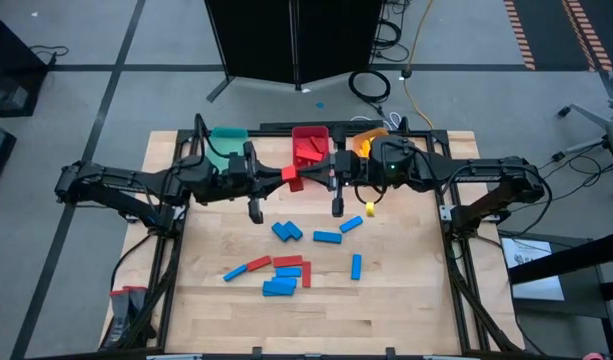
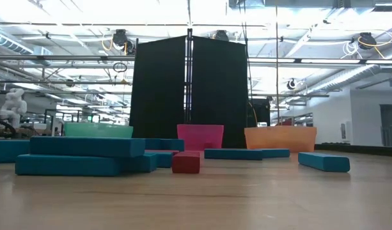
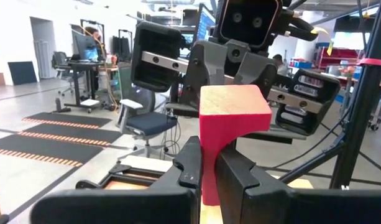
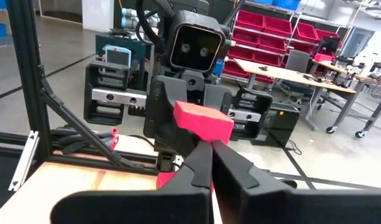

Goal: Sort blocks
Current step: Put the red block into the red bin

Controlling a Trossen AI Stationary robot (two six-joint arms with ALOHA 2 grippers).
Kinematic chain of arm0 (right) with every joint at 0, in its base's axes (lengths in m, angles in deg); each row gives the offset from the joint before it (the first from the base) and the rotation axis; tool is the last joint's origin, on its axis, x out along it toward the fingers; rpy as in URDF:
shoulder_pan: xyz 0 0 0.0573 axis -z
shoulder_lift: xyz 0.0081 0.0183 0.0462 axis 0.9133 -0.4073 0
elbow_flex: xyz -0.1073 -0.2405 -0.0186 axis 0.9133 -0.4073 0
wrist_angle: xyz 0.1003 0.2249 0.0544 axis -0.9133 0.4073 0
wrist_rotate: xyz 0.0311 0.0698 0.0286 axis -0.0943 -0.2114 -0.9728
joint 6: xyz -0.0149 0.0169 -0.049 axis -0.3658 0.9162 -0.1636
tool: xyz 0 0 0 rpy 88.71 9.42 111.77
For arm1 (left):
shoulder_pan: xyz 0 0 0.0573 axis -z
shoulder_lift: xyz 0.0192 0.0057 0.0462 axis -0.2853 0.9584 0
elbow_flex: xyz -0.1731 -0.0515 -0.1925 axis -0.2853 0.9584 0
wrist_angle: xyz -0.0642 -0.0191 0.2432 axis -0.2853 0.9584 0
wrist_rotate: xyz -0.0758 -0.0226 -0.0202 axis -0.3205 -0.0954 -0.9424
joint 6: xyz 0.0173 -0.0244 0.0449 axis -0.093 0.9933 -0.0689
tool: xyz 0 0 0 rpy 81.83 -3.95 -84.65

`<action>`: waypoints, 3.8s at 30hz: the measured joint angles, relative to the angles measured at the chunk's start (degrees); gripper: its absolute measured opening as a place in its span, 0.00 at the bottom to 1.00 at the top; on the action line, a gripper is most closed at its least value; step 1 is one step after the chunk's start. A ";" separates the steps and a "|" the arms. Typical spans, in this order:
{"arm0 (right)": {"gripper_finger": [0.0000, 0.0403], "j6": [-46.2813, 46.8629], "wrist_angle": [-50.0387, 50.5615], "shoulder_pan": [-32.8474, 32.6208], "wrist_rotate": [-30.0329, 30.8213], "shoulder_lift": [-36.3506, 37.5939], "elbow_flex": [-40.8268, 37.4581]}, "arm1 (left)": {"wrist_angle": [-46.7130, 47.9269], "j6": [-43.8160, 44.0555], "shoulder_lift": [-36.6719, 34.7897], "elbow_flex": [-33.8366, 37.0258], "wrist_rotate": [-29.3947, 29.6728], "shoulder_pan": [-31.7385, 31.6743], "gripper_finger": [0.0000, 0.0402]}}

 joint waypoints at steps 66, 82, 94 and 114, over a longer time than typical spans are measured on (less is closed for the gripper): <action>0.45 24.12 4.02 3.41 -4.14 1.65 0.04 | -13.73 -45.40 2.49 -0.07 3.88 -0.67 0.06; 0.45 23.72 6.83 5.30 -4.27 1.05 -0.02 | -21.32 -50.96 2.29 -0.09 5.71 -0.68 0.06; 0.45 23.74 6.90 6.32 -4.20 1.03 -0.02 | -17.04 -48.15 2.36 -0.09 5.71 -0.95 0.06; 0.45 26.27 6.86 6.22 -5.92 1.17 0.04 | -10.10 -58.53 2.97 0.01 7.64 -2.15 0.06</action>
